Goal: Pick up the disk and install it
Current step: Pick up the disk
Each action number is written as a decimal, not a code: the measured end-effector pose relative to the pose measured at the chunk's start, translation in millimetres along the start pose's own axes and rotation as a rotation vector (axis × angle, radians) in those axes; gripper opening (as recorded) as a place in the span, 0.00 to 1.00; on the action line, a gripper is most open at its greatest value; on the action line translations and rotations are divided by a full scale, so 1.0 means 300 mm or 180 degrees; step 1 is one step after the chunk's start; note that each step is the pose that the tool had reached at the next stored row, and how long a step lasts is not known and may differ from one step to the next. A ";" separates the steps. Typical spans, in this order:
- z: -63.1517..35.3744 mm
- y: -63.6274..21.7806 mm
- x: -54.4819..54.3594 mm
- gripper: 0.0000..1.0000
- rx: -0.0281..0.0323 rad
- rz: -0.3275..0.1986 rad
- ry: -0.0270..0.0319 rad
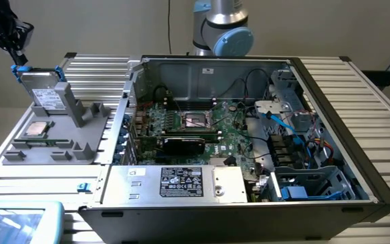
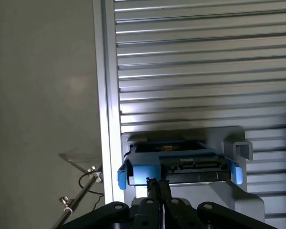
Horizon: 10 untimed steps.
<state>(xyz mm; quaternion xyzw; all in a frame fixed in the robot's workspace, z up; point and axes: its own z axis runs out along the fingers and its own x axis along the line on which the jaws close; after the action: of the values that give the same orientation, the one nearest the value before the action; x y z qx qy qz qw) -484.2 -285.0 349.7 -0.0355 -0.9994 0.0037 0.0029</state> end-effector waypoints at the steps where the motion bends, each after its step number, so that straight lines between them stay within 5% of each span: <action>1: 0.000 0.000 0.000 0.11 0.0000 0.0000 0.0000; 10: 0.000 0.000 0.000 0.11 0.0000 0.0000 0.0000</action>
<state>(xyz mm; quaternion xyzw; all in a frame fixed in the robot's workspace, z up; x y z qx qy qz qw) -484.2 -285.0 349.7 -0.0356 -0.9994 0.0037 0.0029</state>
